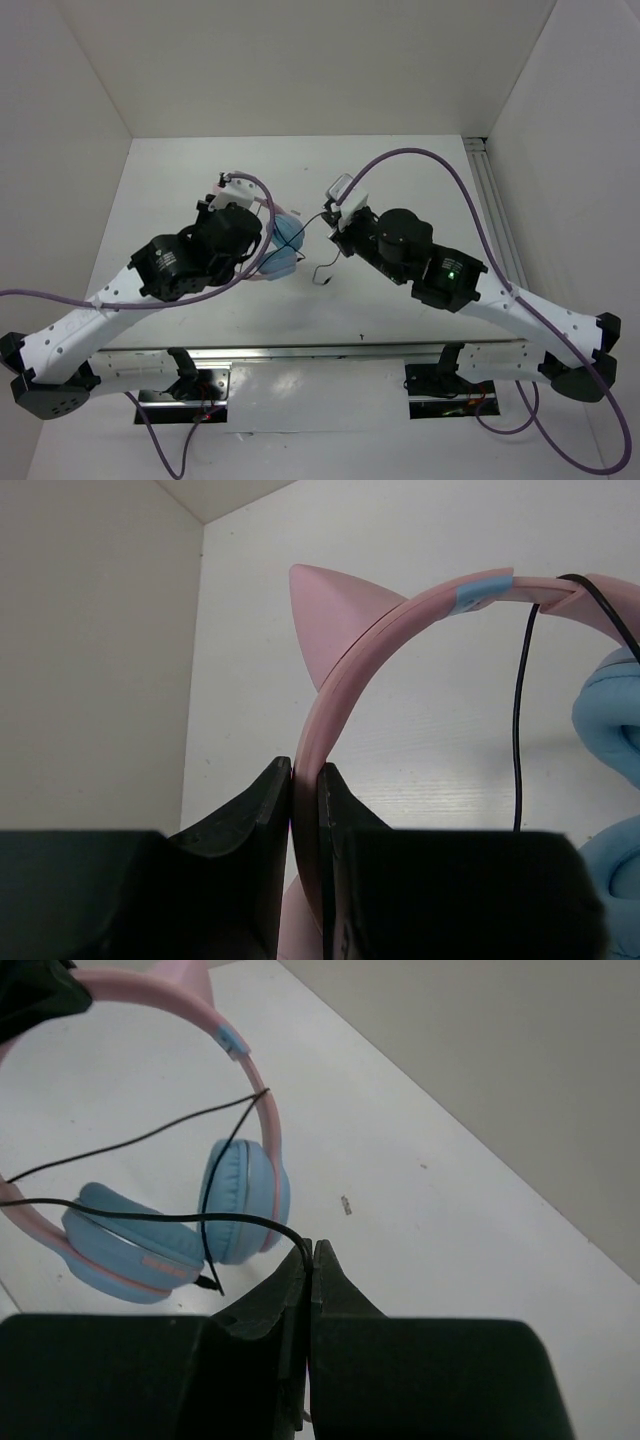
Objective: Wrap the headphones
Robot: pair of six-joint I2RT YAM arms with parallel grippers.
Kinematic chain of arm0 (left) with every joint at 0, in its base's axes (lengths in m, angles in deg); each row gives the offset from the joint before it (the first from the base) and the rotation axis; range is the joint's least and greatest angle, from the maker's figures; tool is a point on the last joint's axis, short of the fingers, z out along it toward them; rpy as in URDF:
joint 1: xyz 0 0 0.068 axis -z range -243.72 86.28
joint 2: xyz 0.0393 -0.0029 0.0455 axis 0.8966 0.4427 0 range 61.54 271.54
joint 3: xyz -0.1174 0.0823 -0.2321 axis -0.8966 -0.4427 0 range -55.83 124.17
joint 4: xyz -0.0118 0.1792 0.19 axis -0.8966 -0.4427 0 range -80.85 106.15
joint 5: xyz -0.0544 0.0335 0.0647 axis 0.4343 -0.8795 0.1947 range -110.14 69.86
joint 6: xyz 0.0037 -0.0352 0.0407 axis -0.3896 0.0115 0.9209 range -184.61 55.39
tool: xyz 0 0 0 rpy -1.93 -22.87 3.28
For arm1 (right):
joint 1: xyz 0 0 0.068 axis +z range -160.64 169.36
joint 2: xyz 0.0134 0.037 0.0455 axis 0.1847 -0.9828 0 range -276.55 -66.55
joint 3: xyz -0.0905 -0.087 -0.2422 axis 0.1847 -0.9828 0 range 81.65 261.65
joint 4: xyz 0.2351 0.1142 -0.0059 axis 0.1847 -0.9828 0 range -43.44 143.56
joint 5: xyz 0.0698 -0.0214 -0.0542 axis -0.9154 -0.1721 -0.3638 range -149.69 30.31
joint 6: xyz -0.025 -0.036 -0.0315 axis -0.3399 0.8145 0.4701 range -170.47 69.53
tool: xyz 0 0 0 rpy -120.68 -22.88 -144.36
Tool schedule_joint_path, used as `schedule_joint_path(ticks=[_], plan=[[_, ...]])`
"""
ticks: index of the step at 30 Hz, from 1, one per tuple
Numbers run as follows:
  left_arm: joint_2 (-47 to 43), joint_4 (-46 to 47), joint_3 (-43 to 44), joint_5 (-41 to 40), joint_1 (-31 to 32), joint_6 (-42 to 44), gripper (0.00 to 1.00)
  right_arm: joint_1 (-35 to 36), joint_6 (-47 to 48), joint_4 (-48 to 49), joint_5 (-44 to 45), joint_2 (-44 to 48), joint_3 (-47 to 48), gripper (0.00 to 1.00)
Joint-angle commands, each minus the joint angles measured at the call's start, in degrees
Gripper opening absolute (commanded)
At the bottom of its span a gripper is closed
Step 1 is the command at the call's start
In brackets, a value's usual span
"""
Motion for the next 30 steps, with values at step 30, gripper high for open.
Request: schedule_joint_path(ticks=[30], plan=[[-13.9, 7.2, 3.0, 57.3, 2.0, 11.7, 0.0, -8.3, 9.0, 16.7, 6.3, 5.5, -7.6, 0.0]])
